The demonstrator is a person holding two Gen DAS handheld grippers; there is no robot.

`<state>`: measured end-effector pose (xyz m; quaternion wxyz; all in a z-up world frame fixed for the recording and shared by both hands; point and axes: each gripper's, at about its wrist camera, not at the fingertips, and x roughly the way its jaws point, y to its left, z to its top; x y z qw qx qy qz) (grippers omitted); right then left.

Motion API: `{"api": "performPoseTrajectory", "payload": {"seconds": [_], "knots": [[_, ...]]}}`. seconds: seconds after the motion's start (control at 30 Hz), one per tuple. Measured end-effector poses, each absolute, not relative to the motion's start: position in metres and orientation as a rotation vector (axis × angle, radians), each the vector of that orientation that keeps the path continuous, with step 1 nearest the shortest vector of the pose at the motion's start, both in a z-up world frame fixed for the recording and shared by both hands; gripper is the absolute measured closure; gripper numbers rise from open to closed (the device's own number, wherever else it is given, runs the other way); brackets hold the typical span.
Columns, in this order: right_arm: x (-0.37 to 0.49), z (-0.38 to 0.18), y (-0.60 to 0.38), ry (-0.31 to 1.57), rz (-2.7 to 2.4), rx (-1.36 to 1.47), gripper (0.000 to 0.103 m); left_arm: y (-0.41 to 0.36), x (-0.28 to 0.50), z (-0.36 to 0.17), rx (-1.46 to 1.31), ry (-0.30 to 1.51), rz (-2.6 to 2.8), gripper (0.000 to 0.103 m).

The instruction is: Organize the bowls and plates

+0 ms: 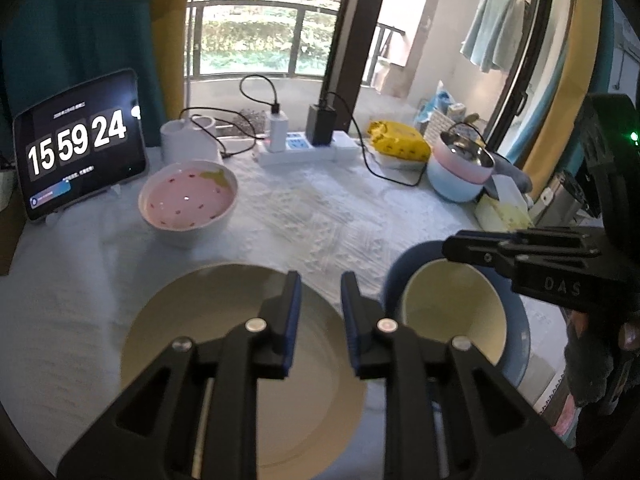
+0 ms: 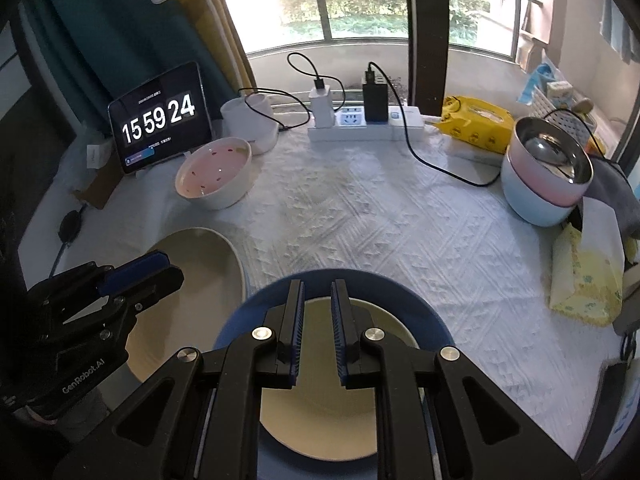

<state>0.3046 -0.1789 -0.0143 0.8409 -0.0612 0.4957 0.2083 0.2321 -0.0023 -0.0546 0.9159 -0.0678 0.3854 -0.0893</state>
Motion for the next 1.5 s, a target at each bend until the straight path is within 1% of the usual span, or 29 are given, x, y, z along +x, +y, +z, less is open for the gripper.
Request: {"api": "performPoseTrajectory", "payload": {"seconds": [0.13, 0.23, 0.27, 0.3, 1.13, 1.5], "knots": [[0.307, -0.014, -0.168, 1.050, 0.450, -0.141, 0.088, 0.009, 0.233, -0.053, -0.149, 0.783, -0.171, 0.079], [0.310, -0.014, -0.159, 1.052, 0.457, -0.149, 0.088, 0.019, 0.234, -0.052, -0.161, 0.772, -0.163, 0.067], [0.310, -0.014, -0.157, 1.052, 0.459, -0.151, 0.088, 0.021, 0.234, -0.052, -0.166, 0.769, -0.161, 0.061], [0.311, -0.014, -0.154, 1.052, 0.462, -0.153, 0.088, 0.026, 0.234, -0.051, -0.177, 0.764, -0.161, 0.058], [0.336, -0.022, -0.079, 1.076, 0.533, -0.200, 0.088, 0.089, 0.248, -0.048, -0.227, 0.737, -0.106, 0.057], [0.356, -0.031, -0.051, 1.094, 0.538, -0.197, 0.088, 0.118, 0.267, -0.053, -0.242, 0.733, -0.076, 0.057]]}}
